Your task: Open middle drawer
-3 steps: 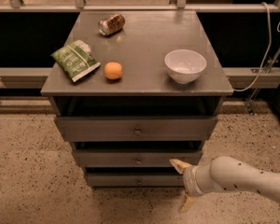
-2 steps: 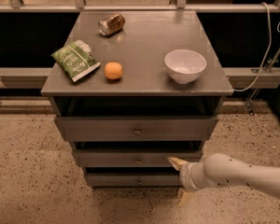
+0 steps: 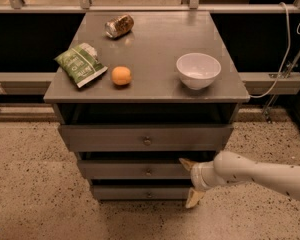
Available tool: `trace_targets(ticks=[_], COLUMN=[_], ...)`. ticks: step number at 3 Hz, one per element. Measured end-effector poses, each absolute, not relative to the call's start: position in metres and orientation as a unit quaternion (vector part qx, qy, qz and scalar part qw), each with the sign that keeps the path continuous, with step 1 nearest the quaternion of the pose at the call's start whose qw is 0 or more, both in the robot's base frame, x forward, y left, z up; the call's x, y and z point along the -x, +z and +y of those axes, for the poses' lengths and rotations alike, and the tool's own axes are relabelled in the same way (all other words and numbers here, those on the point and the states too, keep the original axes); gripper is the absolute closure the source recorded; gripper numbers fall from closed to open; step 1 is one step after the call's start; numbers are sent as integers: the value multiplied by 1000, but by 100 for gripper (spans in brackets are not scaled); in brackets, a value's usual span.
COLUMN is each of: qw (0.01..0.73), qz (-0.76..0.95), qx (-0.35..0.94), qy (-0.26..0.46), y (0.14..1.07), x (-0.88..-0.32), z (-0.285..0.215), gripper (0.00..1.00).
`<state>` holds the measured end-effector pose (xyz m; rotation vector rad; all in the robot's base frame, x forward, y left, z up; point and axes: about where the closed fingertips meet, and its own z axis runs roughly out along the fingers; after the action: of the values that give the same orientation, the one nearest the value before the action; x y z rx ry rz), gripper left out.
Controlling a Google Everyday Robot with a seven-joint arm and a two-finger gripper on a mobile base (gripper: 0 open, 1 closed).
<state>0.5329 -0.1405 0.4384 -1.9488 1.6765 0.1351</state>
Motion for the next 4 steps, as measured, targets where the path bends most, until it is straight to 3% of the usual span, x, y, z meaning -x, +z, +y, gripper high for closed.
trace_targets(ticks=[3,4], qw=[277,276], qz=[643,645], qx=[712,711], qy=[46,45], y=[413,408], x=[-586,-591], z=[-151,-151], gripper=[0,16])
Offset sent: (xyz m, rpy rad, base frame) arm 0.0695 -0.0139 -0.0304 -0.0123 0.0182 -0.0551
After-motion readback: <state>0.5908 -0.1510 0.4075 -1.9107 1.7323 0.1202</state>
